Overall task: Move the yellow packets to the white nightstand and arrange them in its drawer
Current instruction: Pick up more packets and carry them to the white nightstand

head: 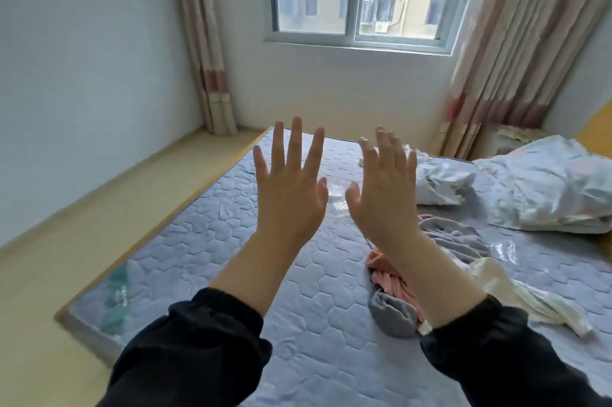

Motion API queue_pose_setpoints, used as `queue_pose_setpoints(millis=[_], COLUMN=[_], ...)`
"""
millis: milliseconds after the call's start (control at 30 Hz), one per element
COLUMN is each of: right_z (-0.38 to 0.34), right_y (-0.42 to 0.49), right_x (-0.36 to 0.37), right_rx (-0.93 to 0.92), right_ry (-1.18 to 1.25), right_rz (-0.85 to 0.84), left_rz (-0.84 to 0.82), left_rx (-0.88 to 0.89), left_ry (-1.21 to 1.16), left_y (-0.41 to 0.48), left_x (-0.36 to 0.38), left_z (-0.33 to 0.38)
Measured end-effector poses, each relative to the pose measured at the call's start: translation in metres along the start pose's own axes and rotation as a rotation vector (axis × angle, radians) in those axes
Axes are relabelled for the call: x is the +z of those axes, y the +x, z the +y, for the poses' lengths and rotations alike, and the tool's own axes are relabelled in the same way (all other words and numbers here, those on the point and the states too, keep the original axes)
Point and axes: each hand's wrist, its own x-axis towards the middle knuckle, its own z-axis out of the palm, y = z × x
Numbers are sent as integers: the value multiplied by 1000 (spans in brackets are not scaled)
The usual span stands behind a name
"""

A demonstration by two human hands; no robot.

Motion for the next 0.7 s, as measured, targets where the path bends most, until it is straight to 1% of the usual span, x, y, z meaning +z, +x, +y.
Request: queue_pose_setpoints(millis=[133, 233, 300, 400, 500, 533, 600, 700], right_z=[-82, -138, -174, -233, -299, -322, -370, -436], right_y=[30, 58, 81, 121, 157, 169, 192, 219], right_x=[44, 82, 113, 156, 192, 203, 223, 253], right_rx=[-88, -129, -123, -79, -85, -102, -133, -163], right_ry=[54, 48, 45, 92, 115, 125, 153, 200], right_rz=[-17, 1, 9, -9, -41, -53, -69, -46], left_rz=[15, 7, -5, -30, -42, -37, -46, -76], left_rx=[-48, -21, -8, -35, 20, 14, -52, -107], left_ry=[106, 156, 195, 197, 267, 295, 330, 336], left_y=[-8, 1, 15, 37, 52, 57, 65, 73], left_x=[-2, 8, 18, 27, 26, 23, 15, 7], left_z=[-102, -181, -234, -309, -387, -416, -470, -538])
